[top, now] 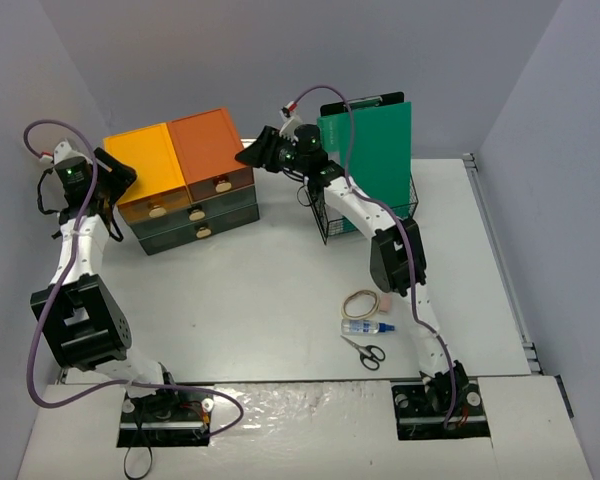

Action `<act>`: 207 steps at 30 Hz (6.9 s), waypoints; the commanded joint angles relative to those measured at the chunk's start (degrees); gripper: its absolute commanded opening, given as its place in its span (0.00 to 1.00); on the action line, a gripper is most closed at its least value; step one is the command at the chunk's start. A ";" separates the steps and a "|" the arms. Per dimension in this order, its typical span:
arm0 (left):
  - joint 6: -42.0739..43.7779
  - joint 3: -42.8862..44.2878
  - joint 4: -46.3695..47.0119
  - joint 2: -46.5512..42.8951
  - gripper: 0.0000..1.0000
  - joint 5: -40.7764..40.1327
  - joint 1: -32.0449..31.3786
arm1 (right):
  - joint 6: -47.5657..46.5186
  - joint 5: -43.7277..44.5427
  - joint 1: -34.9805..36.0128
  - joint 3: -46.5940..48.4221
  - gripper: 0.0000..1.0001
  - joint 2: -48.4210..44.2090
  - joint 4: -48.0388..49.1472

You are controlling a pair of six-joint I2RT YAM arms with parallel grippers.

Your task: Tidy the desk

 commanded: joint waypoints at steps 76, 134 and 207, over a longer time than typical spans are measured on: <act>8.18 19.27 -17.93 -5.68 0.68 8.96 -11.06 | -5.29 9.01 15.90 -29.57 0.86 -31.73 -11.86; 3.64 9.95 -11.72 3.83 0.67 24.66 -9.80 | 39.88 16.02 17.86 -38.42 0.63 -14.85 44.66; 5.62 13.19 -13.43 6.50 0.66 26.59 -8.31 | 39.57 20.08 16.87 -35.12 0.44 -12.19 39.13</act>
